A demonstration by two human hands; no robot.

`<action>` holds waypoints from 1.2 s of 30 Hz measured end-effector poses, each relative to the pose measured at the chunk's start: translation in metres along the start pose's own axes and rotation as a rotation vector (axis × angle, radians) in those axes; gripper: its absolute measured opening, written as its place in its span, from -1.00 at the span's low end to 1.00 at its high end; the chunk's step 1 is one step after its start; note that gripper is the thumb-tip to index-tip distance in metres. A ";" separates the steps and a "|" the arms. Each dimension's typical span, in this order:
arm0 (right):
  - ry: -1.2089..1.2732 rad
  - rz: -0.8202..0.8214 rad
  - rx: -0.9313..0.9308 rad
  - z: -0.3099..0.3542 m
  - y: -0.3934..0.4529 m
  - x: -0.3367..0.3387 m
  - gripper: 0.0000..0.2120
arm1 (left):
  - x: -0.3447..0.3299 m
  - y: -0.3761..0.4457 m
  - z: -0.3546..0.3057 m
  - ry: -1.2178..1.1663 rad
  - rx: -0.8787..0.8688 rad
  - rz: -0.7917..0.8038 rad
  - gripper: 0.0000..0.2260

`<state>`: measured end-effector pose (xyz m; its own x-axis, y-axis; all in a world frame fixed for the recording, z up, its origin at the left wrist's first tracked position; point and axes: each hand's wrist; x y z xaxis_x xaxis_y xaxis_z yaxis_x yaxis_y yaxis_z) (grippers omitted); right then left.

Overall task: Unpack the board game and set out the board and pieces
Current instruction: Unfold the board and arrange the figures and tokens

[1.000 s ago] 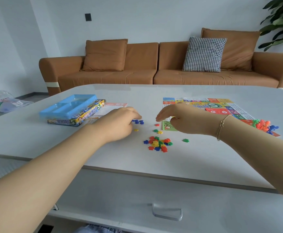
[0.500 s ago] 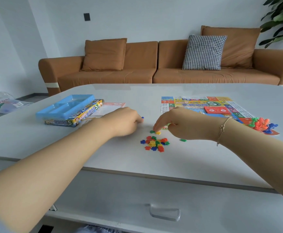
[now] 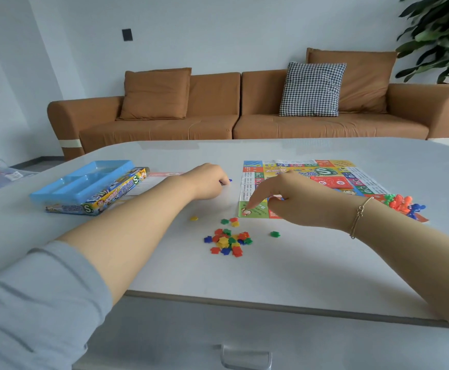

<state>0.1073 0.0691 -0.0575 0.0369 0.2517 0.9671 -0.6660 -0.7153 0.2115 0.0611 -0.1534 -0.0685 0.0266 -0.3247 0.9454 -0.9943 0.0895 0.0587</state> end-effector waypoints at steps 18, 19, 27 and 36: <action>0.073 -0.006 0.114 0.019 -0.012 0.007 -0.55 | 0.035 -0.089 -0.012 -0.059 -0.200 -0.178 -0.60; 0.073 0.010 0.127 0.020 -0.013 0.006 -0.55 | 0.033 -0.103 -0.012 -0.080 -0.228 -0.164 -0.62; 0.012 0.057 0.199 0.027 -0.029 0.006 -0.61 | 0.004 -0.156 -0.010 -0.055 -0.341 -0.121 -0.58; -0.053 0.039 0.217 0.018 -0.036 0.005 -0.69 | 0.000 -0.167 0.002 -0.015 -0.368 -0.204 -0.66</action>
<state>0.1451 0.0845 -0.0579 0.0567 0.1904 0.9801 -0.4923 -0.8487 0.1933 0.2270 -0.1703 -0.0795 0.2149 -0.3841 0.8980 -0.8655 0.3511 0.3572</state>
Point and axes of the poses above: each hand's wrist, its own y-axis towards the middle knuckle, its own x-axis out of the back of the hand, z = x × y, and after that the axes turned 9 degrees about -y, right-handed
